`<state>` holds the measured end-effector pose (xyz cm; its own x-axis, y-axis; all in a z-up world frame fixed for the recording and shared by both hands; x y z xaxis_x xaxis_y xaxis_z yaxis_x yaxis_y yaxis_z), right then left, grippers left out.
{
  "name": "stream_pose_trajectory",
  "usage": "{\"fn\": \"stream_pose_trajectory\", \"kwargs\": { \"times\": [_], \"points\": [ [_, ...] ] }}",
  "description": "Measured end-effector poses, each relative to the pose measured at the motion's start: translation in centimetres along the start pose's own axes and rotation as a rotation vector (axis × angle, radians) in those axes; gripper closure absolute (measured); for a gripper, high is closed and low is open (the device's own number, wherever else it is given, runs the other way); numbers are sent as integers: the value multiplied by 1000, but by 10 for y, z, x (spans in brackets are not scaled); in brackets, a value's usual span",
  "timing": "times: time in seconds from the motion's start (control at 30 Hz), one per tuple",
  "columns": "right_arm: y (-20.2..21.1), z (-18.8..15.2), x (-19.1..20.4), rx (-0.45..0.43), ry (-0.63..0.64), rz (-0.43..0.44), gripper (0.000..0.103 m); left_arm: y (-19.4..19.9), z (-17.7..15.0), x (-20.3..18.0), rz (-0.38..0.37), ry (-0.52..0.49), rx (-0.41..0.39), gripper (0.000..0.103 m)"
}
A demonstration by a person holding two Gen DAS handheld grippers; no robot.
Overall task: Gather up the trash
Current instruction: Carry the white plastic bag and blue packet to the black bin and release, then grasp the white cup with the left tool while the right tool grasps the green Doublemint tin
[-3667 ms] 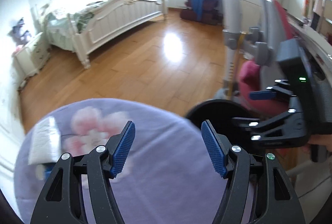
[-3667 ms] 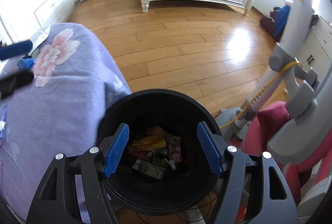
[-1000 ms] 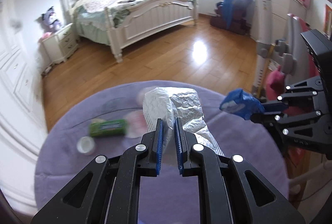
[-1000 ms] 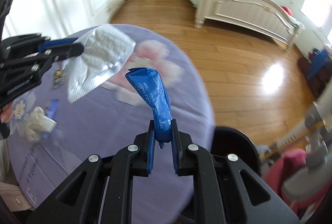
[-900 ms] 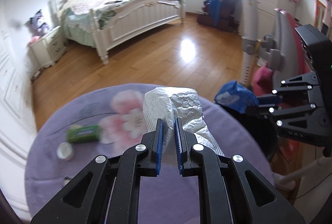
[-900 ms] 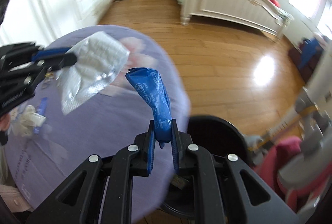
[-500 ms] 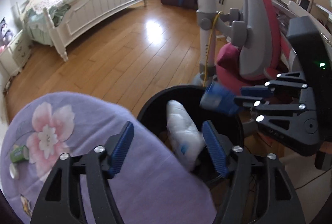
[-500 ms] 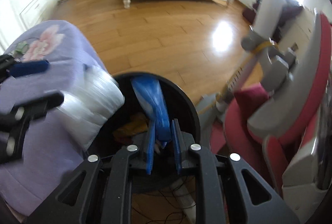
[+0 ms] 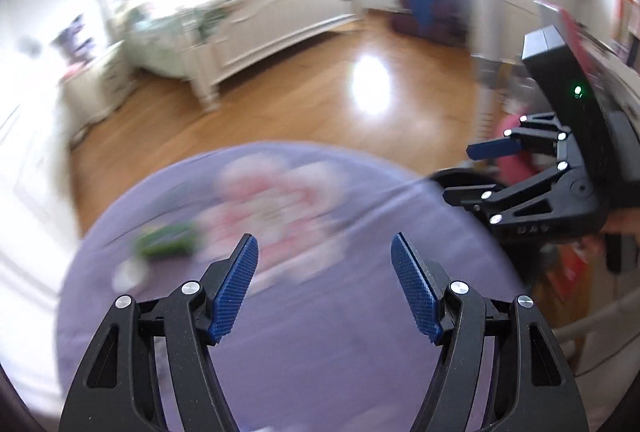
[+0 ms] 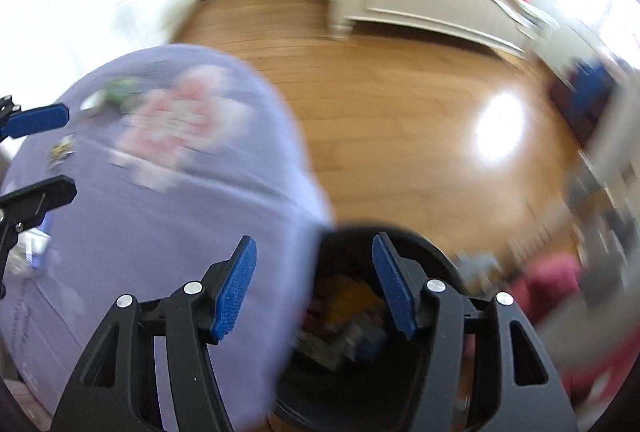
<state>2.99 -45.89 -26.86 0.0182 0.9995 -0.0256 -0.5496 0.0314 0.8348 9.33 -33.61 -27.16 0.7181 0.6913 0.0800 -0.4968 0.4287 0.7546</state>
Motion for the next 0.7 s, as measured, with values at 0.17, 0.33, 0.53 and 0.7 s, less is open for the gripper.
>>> {"fn": "stream_pose_trajectory", "kwargs": {
  "times": [0.17, 0.33, 0.53, 0.7],
  "points": [
    [-44, 82, 128, -15, 269, 170, 43, 4, -39, 110, 126, 116, 51, 34],
    [-74, 116, 184, 6, 394, 203, 43, -6, -61, 169, 152, 153, 93, 34],
    [-107, 129, 219, 74, 484, 221, 43, -35, -58, 190, 89, 156, 114, 34],
    [-118, 132, 213, 116, 409, 255, 72, -70, -48, 196, 55, 177, 124, 34]
  ]
}}
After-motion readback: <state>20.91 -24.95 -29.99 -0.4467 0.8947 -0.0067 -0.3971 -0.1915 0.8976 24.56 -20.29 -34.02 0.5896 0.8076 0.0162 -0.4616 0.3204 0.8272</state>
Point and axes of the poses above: each gripper's, at about its wrist camera, not at the fingertips, and y roughly against the way its jaws point, x to its left, z to its top, the point moved 8 cm from there along -y, roughly the way its jaws point, and after that the axes turned 1 degree about -x, right-handed, at the moved point
